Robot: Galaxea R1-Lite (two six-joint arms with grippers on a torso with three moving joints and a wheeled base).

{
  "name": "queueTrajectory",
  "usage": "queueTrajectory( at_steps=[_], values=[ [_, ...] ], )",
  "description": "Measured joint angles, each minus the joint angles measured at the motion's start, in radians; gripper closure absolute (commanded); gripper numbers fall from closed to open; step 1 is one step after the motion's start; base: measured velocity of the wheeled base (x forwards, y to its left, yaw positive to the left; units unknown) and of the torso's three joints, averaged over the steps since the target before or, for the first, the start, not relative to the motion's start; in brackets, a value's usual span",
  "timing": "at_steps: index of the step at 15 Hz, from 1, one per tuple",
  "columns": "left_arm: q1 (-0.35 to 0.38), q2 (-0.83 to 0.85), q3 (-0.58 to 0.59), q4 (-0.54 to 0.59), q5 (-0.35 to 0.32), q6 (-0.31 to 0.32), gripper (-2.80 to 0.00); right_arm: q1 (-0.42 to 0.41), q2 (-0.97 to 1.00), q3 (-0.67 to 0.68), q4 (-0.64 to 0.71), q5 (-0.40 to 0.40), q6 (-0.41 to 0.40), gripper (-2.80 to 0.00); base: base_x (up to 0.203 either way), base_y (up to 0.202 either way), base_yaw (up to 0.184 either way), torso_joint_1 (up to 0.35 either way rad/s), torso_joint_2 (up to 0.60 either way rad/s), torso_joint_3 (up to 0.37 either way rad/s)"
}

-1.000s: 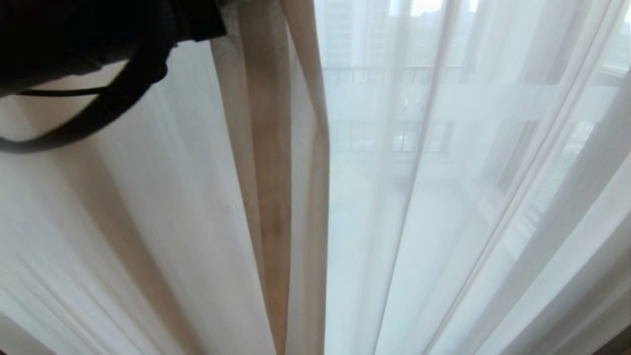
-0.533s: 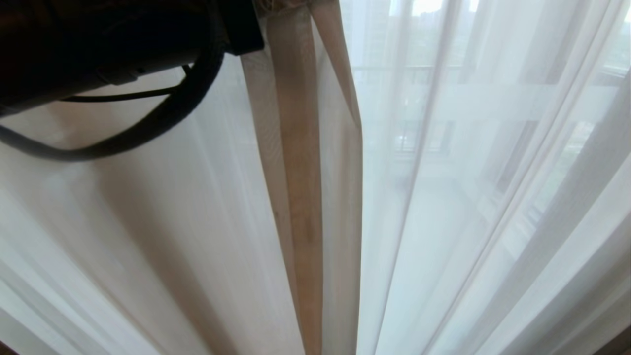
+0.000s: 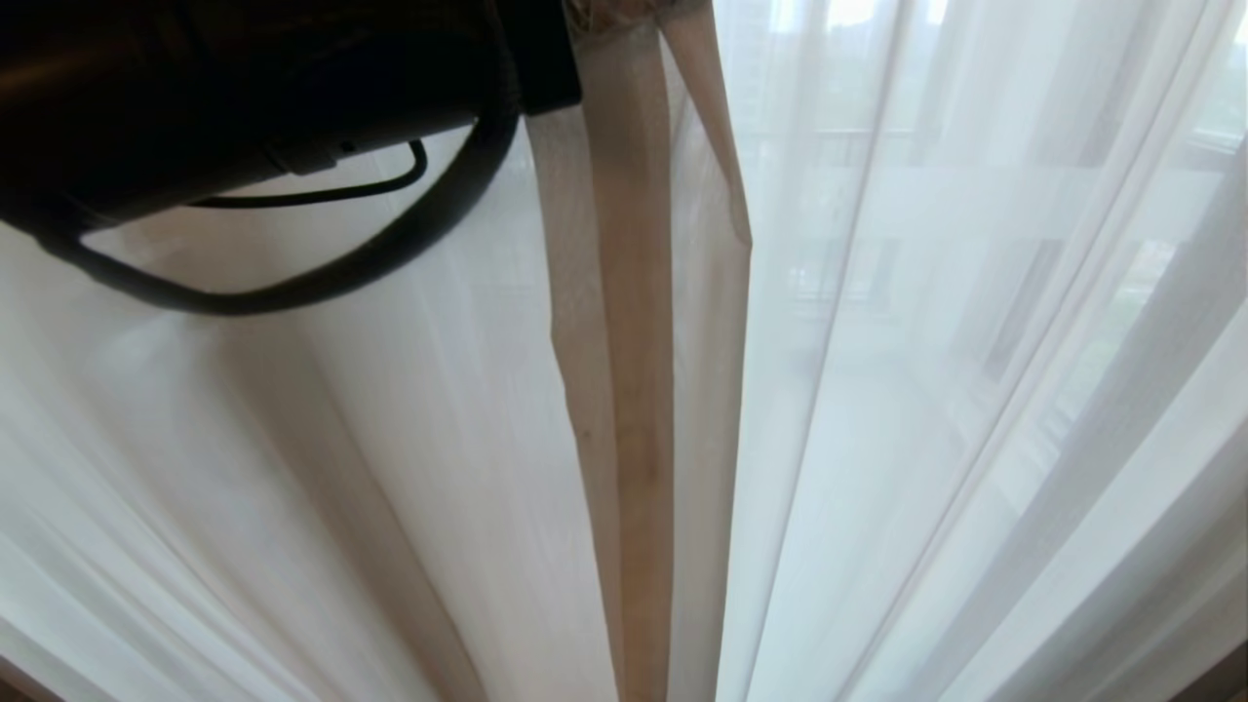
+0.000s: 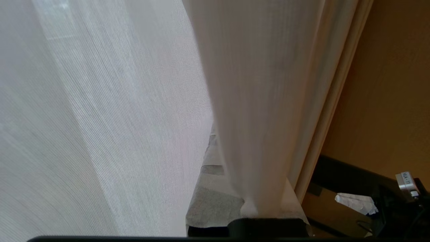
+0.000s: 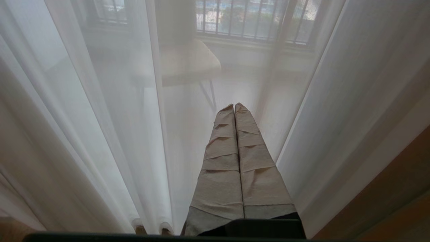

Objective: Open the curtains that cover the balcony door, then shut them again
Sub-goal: Close the inner curtains on both sides

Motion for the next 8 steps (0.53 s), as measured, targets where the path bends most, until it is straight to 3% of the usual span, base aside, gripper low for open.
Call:
queueTrajectory(
  at_steps=[3, 8],
  values=[
    [-0.021, 0.045, -0.019, 0.002, -0.001, -0.014, 0.0, 0.0, 0.0, 0.0, 0.0, 0.0, 0.0, 0.0, 0.0, 0.0, 0.0, 0.0, 0.0, 0.0],
    [-0.041, 0.163, -0.151, 0.004, 0.001, -0.019, 0.0, 0.0, 0.0, 0.0, 0.0, 0.0, 0.0, 0.0, 0.0, 0.0, 0.0, 0.0, 0.0, 0.0]
  ],
)
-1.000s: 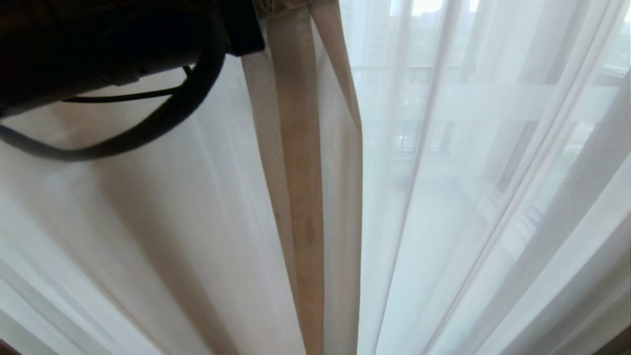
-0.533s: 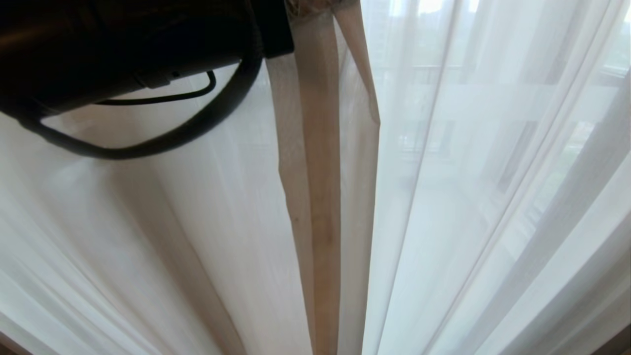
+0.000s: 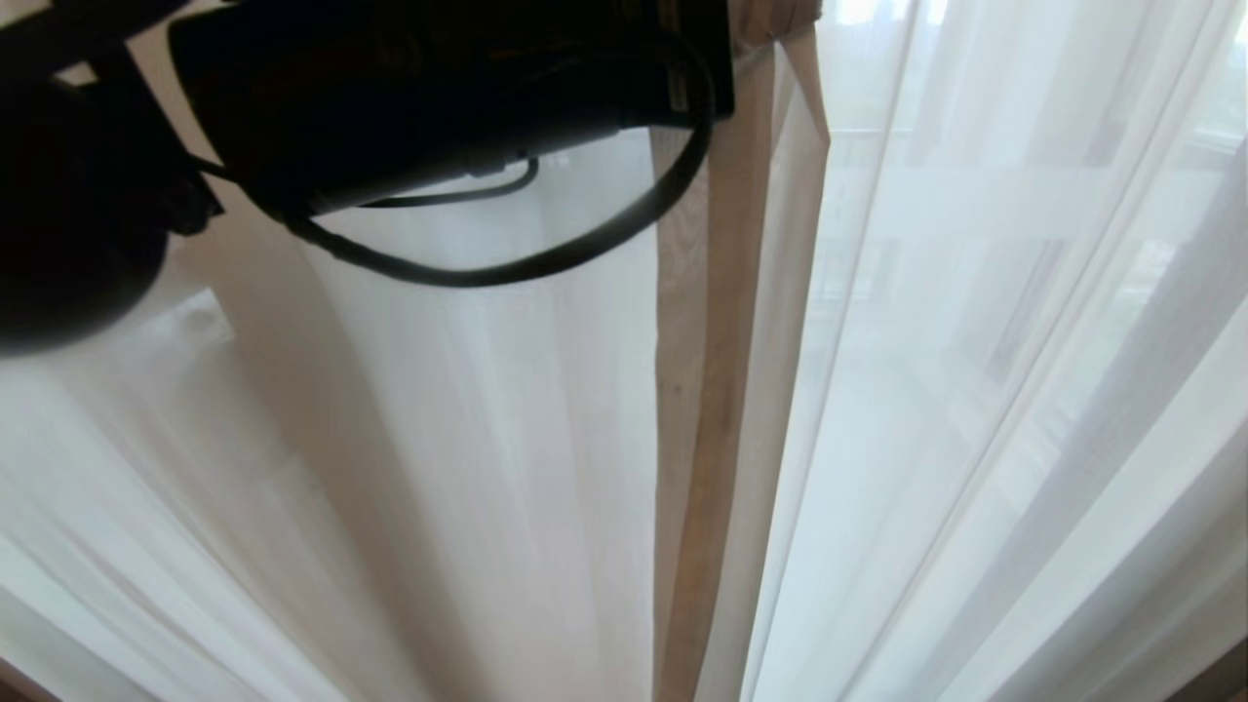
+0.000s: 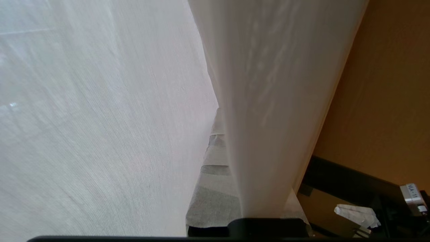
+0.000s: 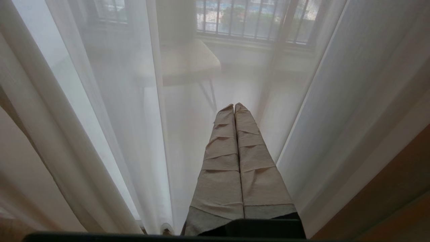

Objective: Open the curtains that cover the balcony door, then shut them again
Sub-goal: Close the inner curtains on both sides, then close the outer curtains on both sides

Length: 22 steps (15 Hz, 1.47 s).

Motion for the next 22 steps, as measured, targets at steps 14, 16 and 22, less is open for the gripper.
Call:
queueTrajectory(
  at_steps=[14, 16, 22],
  values=[
    [0.251, -0.216, 0.134, 0.015, 0.323, 0.008, 0.0, 0.0, 0.0, 0.0, 0.0, 0.0, 0.0, 0.0, 0.0, 0.0, 0.0, 0.0, 0.0, 0.0],
    [0.332, -0.286, 0.208, 0.014, 0.331, 0.007, 0.0, 0.0, 0.0, 0.0, 0.001, 0.0, 0.0, 0.0, 0.0, 0.0, 0.0, 0.0, 0.0, 0.0],
    [0.537, -0.411, 0.362, 0.013, 0.325, 0.008, 0.0, 0.0, 0.0, 0.0, 0.001, 0.0, 0.001, 0.0, 0.0, 0.0, 0.0, 0.0, 0.0, 0.0]
  ],
)
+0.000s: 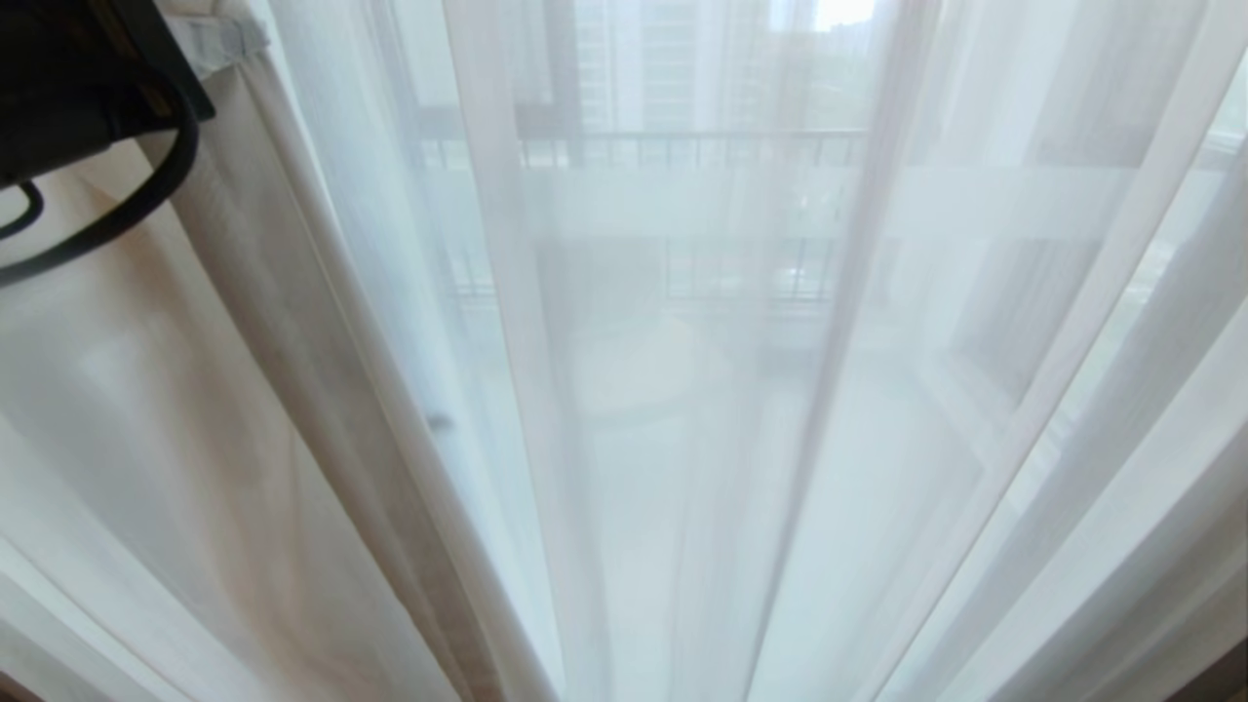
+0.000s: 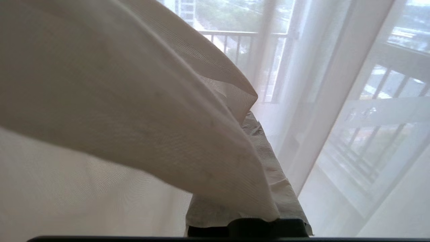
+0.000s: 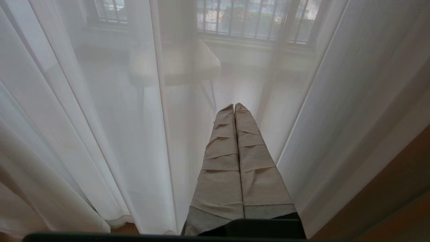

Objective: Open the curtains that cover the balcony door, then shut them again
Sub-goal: Close the outer curtains on both sides

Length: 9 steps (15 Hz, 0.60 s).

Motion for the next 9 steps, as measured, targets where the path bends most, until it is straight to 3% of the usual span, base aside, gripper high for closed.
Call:
queueTrajectory(
  at_steps=[4, 8, 9],
  values=[
    [0.073, -0.025, 0.05, 0.001, 0.009, 0.002, 0.0, 0.0, 0.0, 0.0, -0.001, 0.0, 0.0, 0.0, 0.0, 0.0, 0.0, 0.0, 0.0, 0.0],
    [0.078, -0.029, 0.06, 0.001, 0.009, 0.003, 0.0, 0.0, 0.0, 0.0, -0.001, 0.0, 0.0, 0.0, 0.0, 0.0, 0.0, 0.0, 0.0, 0.0],
    [0.075, -0.029, 0.062, 0.001, 0.008, 0.003, -2.8, 0.0, 0.0, 0.0, 0.0, 0.0, -0.001, 0.0, 0.0, 0.0, 0.0, 0.0, 0.0, 0.0]
  ],
)
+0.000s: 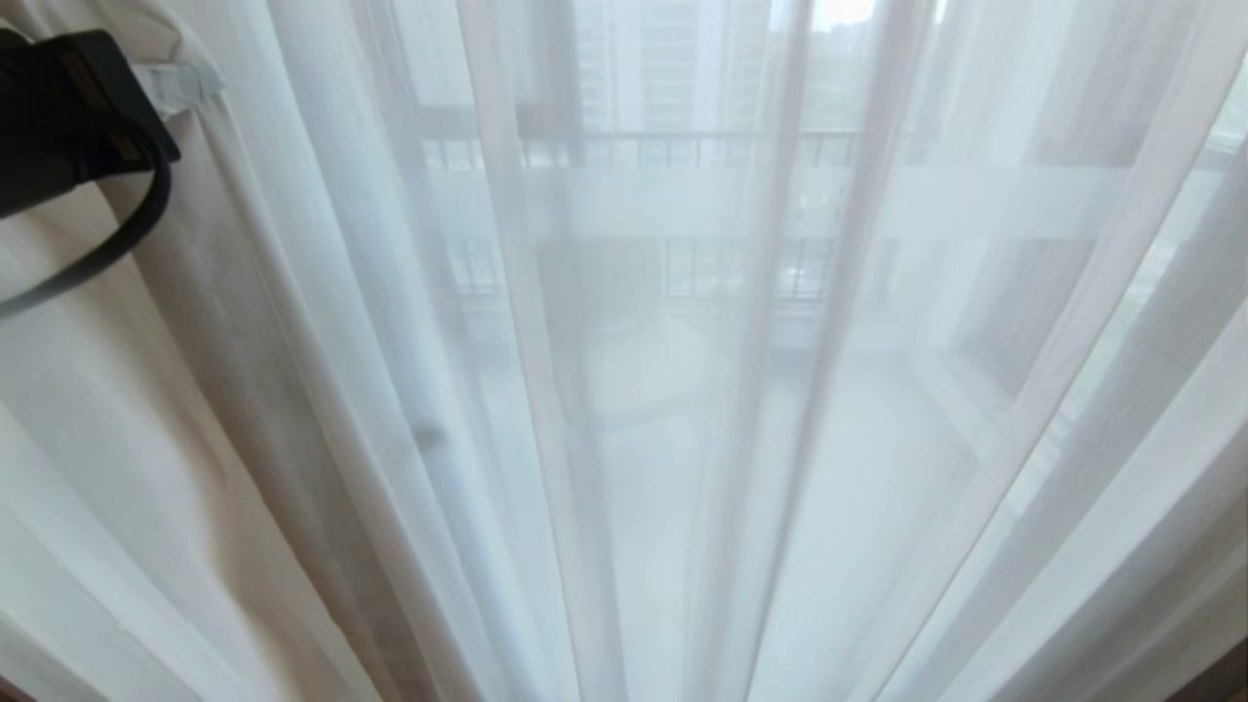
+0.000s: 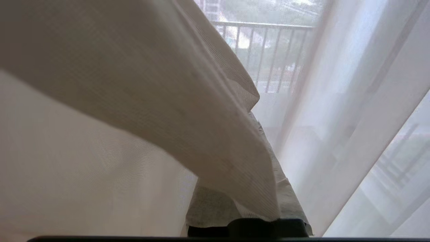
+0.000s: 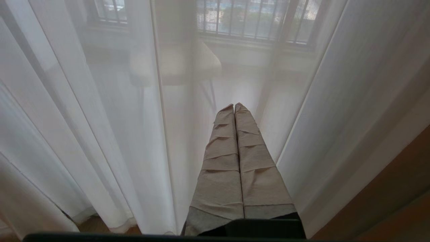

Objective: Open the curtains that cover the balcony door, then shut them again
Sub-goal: Close the outer curtains on both sides

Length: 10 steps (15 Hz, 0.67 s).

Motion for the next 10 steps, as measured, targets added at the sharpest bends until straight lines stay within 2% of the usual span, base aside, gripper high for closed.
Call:
queueTrajectory(
  at_steps=[6, 10],
  values=[
    [-0.021, -0.051, 0.064, -0.003, 0.001, 0.024, -2.8, 0.0, 0.0, 0.0, 0.0, 0.0, 0.0, 0.0, 0.0, 0.0, 0.0, 0.0, 0.0, 0.0],
    [-0.019, -0.164, 0.156, -0.002, 0.003, 0.025, -2.8, 0.0, 0.0, 0.0, -0.001, 0.0, 0.0, 0.0, 0.0, 0.0, 0.0, 0.0, 0.0, 0.0]
  ],
)
